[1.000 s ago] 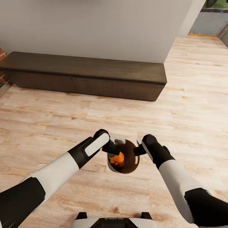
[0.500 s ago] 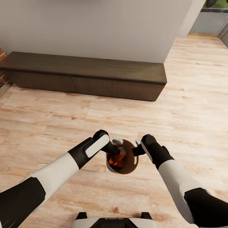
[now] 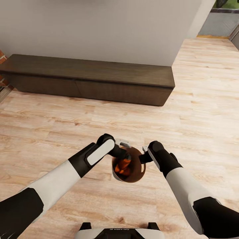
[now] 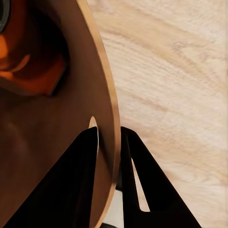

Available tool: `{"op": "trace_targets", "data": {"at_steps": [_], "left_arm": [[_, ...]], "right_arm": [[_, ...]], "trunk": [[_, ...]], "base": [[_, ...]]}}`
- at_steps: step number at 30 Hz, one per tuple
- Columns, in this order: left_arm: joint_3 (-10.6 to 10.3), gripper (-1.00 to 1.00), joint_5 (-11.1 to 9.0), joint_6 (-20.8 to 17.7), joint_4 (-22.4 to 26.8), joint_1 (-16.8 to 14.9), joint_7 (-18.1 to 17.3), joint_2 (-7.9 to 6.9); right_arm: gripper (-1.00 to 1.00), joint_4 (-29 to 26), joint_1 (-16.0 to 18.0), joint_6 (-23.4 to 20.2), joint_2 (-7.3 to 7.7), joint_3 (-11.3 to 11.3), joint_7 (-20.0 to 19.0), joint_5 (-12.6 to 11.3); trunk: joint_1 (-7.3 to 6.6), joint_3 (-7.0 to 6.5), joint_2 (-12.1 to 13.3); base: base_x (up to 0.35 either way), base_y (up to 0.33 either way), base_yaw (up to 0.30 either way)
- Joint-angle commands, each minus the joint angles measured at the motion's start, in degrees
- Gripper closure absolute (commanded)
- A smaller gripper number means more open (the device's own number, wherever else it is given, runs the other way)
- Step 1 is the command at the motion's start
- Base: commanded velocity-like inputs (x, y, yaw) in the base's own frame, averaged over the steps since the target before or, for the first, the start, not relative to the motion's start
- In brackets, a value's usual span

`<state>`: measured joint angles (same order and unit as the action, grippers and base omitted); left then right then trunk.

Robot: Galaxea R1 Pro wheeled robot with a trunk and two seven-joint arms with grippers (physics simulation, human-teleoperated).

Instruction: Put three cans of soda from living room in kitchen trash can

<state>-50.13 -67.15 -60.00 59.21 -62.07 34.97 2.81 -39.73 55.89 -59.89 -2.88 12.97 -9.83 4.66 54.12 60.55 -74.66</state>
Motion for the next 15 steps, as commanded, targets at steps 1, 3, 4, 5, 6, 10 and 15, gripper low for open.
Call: {"op": "trace_targets", "data": {"at_steps": [1,3,4,5,6,10,15], "left_arm": [[0.11,-1.0,-0.02,0.0,1.62,0.14,-0.05,-0.87],[0.36,-1.0,-0.09,0.0,6.09,0.29,-0.14,-4.28],[0.52,-1.0,-0.14,0.0,6.97,0.31,-0.16,-5.14],[1.26,-1.0,-0.25,0.0,8.69,0.33,-0.24,-6.96],[1.89,-1.0,-0.3,0.0,9.5,0.34,-0.31,-7.89],[10.61,-1.0,-0.54,0.0,14.57,0.92,-2.2,-16.37],[17.98,-1.0,-0.27,1.1,15.81,4.2,-2.8,-21.93]], "right_arm": [[1.0,0.0,0.01,-0.11,-0.02,-0.05,-0.42,-1.96],[1.0,0.0,0.01,-0.11,-0.02,-0.06,-0.44,-2.0],[1.0,0.0,0.01,-0.11,-0.02,-0.08,-0.44,-2.0],[1.0,0.0,0.01,-0.11,0.01,-0.1,-0.45,-2.01],[1.0,0.0,0.01,-0.11,0.02,-0.12,-0.45,-2.01],[1.0,-0.05,0.01,-0.11,0.14,-0.43,-0.51,-2.0],[1.0,-0.12,0.01,-0.11,0.45,-0.9,-0.89,-2.22]], "trunk": [[0.0,0.0,0.0],[0.0,0.0,0.0],[0.0,0.0,0.0],[0.0,0.0,0.0],[0.0,0.0,0.0],[0.0,0.0,0.0],[0.0,0.0,0.0]], "base": [[0.0,0.0,0.0],[0.0,0.0,0.0],[0.0,0.0,0.0],[0.0,0.0,0.0],[0.0,0.0,0.0],[0.0,0.0,0.0],[0.0,0.0,0.0]]}}
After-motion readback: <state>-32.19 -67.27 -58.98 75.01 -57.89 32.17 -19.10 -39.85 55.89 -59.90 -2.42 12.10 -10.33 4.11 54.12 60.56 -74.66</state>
